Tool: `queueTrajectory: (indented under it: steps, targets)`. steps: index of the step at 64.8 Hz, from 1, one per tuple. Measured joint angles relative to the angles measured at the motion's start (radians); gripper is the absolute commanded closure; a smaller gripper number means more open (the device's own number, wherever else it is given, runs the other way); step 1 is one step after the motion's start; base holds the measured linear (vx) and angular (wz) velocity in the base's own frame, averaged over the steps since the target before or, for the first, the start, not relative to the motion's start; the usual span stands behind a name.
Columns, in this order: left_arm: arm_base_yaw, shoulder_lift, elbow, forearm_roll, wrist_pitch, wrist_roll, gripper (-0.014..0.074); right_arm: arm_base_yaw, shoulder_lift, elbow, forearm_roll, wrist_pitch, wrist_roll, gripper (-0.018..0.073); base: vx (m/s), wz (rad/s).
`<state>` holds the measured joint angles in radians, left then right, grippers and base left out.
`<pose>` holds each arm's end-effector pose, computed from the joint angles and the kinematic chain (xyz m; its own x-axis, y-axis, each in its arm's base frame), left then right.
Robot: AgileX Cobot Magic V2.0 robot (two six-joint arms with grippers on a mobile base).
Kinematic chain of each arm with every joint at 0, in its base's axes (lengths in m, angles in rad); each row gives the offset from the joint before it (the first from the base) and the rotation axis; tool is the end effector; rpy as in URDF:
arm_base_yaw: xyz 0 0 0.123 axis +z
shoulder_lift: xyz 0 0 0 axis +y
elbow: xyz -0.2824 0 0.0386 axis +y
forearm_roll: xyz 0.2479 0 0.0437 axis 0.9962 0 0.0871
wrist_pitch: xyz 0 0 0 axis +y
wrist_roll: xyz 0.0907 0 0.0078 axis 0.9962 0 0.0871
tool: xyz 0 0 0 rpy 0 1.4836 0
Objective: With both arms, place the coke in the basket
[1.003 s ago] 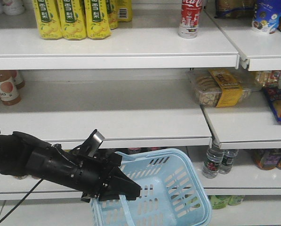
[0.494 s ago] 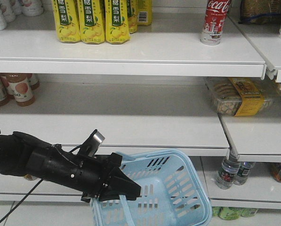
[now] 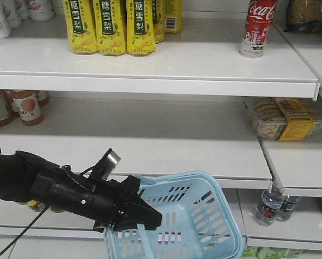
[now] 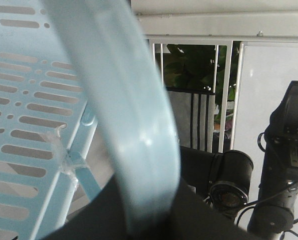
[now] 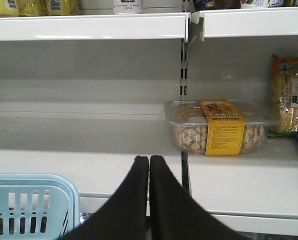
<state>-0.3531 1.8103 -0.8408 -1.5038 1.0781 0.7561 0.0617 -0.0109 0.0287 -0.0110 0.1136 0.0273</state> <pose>0.2575 -0.1802 0.1719 -0.9977 0.0507 0.0454 -0.0210 0.4047 -0.9142 0.0567 0.0034 0.1936 -0.0451 0.0136 -0.9989 -0.0597 0.9981 0.0163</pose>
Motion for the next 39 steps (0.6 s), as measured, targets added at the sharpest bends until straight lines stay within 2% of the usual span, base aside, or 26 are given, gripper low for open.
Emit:
queueTrajectory:
  steps: [39]
  targets:
    - [0.000, 0.000, 0.000, 0.002, 0.001, 0.000, 0.0602, 0.000, 0.000, 0.000, 0.000, 0.000, 0.000, 0.0569, 0.05, 0.01]
